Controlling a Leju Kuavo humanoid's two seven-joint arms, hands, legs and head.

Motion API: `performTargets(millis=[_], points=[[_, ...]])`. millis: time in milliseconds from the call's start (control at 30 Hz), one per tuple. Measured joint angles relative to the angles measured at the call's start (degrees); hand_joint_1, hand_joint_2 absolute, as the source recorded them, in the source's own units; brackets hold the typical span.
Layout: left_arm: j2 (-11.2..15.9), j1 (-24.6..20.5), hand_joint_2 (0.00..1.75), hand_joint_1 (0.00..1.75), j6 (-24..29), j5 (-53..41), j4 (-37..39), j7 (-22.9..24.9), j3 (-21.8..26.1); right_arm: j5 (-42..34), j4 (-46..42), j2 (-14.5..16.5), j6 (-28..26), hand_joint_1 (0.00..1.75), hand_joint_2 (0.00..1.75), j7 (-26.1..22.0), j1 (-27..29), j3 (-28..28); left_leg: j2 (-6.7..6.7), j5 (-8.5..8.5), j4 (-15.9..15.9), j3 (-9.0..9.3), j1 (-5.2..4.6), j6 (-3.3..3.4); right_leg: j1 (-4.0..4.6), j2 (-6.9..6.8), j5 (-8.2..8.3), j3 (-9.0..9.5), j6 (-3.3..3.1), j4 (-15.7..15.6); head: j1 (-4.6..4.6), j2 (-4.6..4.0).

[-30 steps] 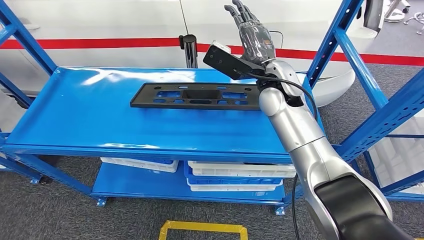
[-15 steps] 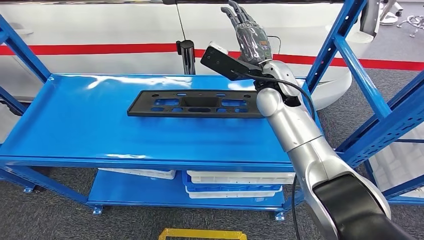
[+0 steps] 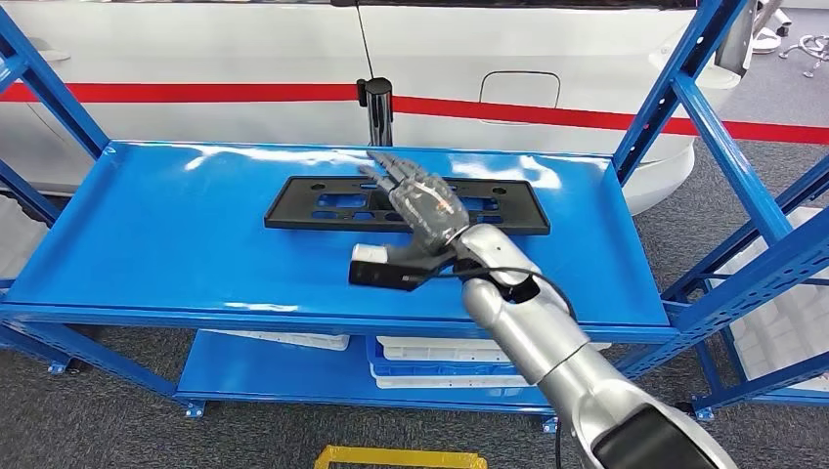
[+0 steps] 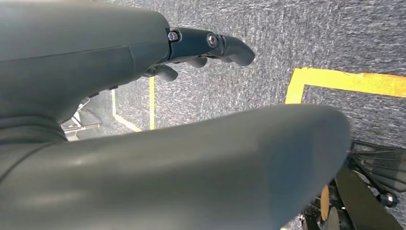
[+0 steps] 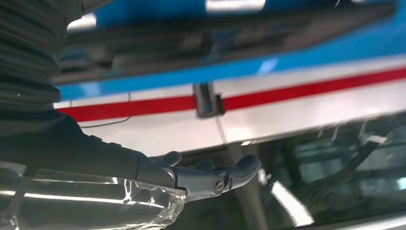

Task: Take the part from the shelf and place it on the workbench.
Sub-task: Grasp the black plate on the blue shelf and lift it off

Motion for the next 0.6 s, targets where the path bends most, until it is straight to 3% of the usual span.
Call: performTargets(millis=[200, 600], points=[[-0.15, 0.09, 0.0, 0.0, 0.42, 0.32, 0.07, 1.27, 0.15, 2.45, -5.52, -0.58, 2.16, 0.0, 1.75, -1.03, 6.07, 7.91, 0.02, -0.05, -0.01, 0.0, 0.02, 0.06, -0.04, 0.01, -0.01, -0.07, 0.0, -0.01, -0.01, 0.0], [-0.57, 0.21, 0.0, 0.0, 1.33, 1.12, 0.11, 1.49, 0.83, 4.26, -6.72, -0.26, 1.39, 0.0, 1.75, -0.83, 6.41, 13.2, 0.02, -0.04, -0.02, 0.07, 0.12, 0.05, -0.04, 0.0, -0.02, -0.05, 0.0, 0.0, -0.01, 0.0]])
